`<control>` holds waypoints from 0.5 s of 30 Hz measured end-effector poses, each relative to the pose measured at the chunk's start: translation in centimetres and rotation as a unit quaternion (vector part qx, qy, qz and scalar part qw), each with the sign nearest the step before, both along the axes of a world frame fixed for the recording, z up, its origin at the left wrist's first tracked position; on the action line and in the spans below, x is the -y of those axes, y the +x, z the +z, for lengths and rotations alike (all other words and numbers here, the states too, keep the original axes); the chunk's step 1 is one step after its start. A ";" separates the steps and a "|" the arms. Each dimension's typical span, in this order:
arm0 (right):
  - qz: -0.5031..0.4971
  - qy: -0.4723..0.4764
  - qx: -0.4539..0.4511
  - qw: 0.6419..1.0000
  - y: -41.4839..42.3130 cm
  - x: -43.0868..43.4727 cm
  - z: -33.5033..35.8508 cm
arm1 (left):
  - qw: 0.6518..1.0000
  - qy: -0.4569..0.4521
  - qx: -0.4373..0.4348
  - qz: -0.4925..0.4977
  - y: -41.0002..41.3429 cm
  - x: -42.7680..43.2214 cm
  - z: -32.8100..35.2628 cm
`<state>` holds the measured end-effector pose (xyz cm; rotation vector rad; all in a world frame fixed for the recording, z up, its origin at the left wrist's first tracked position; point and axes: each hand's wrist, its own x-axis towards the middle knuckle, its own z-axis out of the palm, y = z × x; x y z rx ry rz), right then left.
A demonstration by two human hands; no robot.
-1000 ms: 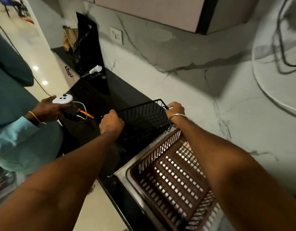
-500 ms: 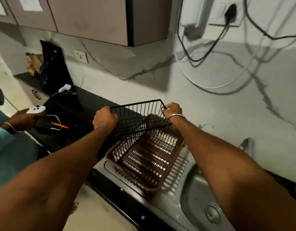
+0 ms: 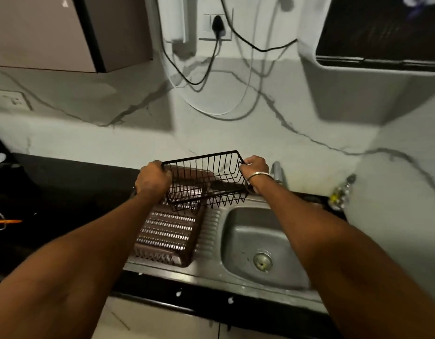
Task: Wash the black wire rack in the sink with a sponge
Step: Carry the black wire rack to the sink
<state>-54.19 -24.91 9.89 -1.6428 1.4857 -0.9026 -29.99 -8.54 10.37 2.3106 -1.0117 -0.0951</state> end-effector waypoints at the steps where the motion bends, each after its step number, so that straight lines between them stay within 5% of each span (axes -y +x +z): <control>1: -0.014 0.002 0.006 1.000 -1.4 -0.5 -0.1 | 1.000 -0.001 0.003 -0.014 -1.1 0.1 -0.1; 15: -0.122 0.039 0.067 0.990 -18.7 -3.4 -4.4 | 0.991 -0.006 -0.044 -0.124 -14.7 3.4 -2.2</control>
